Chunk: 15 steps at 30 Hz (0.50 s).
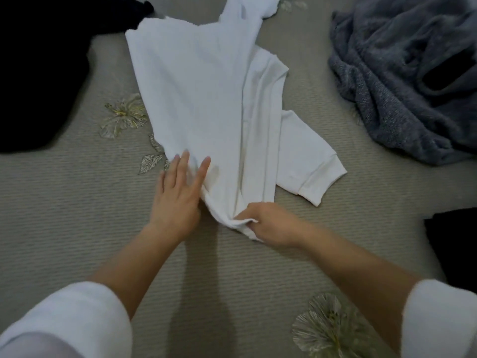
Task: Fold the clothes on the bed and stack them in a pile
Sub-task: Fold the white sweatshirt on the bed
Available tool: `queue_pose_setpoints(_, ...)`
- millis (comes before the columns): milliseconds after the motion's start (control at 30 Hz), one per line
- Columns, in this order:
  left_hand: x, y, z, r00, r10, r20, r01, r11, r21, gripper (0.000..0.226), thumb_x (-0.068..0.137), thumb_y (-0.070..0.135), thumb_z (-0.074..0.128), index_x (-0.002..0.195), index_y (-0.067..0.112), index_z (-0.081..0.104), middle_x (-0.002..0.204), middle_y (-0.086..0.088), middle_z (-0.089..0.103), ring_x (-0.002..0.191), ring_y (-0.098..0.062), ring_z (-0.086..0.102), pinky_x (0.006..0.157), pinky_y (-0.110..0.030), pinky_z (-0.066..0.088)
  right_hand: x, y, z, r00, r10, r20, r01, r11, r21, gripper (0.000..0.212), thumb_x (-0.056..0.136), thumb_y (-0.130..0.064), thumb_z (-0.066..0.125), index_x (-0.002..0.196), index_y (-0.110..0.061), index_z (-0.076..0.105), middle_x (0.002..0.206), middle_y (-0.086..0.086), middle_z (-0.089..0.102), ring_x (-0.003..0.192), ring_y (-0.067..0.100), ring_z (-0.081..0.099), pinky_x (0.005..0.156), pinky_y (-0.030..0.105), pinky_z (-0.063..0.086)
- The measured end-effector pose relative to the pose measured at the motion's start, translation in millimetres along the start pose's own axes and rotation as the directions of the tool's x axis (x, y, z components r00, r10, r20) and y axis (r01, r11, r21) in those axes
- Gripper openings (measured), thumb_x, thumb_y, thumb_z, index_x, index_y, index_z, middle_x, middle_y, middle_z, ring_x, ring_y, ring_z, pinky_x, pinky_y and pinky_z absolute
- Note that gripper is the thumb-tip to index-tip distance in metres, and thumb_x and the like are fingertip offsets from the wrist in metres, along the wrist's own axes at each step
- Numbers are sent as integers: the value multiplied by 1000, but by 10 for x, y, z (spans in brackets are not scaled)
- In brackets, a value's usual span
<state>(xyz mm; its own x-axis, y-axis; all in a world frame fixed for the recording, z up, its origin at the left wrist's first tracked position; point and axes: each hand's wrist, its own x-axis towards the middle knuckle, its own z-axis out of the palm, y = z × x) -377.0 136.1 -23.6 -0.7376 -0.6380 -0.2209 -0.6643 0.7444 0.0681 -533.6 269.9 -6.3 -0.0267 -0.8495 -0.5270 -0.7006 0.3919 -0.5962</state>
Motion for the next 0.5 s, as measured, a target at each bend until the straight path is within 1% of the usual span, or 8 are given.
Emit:
queue_pose_setpoints(67, -7, -35, 14, 996, 93, -13, -92, 994, 66, 84, 89, 11, 44, 150, 37, -7, 151, -3, -37, 134, -22, -41, 113, -46, -13, -207, -52, 120, 971, 10, 239, -13, 1000, 12, 26, 89, -9, 55, 106, -18, 72, 107, 4, 69, 101, 21, 62, 87, 34, 50)
queue_pose_setpoints(133, -73, -41, 25, 959, 259, 115, -272, 955, 120, 65, 94, 14, 38, 149, 41, 14, 156, 2, -26, 133, -17, -39, 114, -45, -13, -411, -52, 230, 885, 70, 459, -85, 996, 12, 36, 89, -4, 50, 114, -21, 71, 116, 0, 68, 106, 18, 60, 92, 30, 49)
queue_pose_setpoints(233, -361, 53, -15, 834, 461, 302, -483, 876, -3, 49, 96, 17, 37, 142, 36, 35, 160, 5, 10, 147, -13, -5, 117, -36, -5, -694, 13, 329, 722, 150, 675, -199, 980, -4, 39, 88, -1, 51, 118, -18, 69, 121, 2, 66, 103, 15, 59, 83, 24, 49)
queue_pose_setpoints(300, -648, 138, -23, 788, 525, 322, -518, 848, -112, 40, 96, 18, 38, 133, 30, 46, 146, 2, 40, 137, -15, 32, 114, -29, 12, -836, 62, 318, 643, 200, 740, -215, 974, -76, 38, 85, -5, 56, 117, -21, 69, 114, -3, 69, 88, 7, 55, 67, 15, 44)
queue_pose_setpoints(333, -781, 168, -30, 778, 535, 330, -512, 844, -160, 34, 95, 20, 40, 125, 29, 52, 132, 3, 52, 126, -17, 45, 109, -28, 24, -893, 90, 285, 630, 226, 743, -218, 970, -110, 38, 84, -9, 60, 118, -24, 69, 107, -10, 69, 85, 4, 54, 67, 14, 42)
queue_pose_setpoints(400, -988, 197, -67, 747, 542, 384, -481, 840, -249, 26, 92, 25, 46, 115, 27, 60, 115, 4, 61, 109, -18, 56, 94, -30, 40, -963, 157, 175, 660, 267, 703, -286, 954, -93, 45, 81, -20, 68, 124, -32, 63, 105, -17, 65, 86, 1, 55, 73, 13, 43)
queue_pose_setpoints(467, -1112, 194, -70, 698, 581, 420, -478, 813, -332, 23, 90, 33, 50, 106, 25, 64, 110, 4, 65, 102, -18, 60, 83, -30, 44, -934, 202, 36, 789, 280, 546, -370, 927, 59, 43, 81, -29, 72, 122, -33, 60, 107, -13, 65, 89, 2, 58, 75, 13, 44)
queue_pose_setpoints(500, -1158, 202, -68, 672, 610, 419, -484, 791, -375, 23, 89, 37, 52, 102, 23, 65, 105, 2, 67, 98, -19, 61, 77, -28, 43, -875, 200, -19, 876, 290, 384, -373, 914, 160, 36, 82, -30, 72, 116, -32, 63, 102, -9, 66, 88, 4, 60, 75, 15, 44)
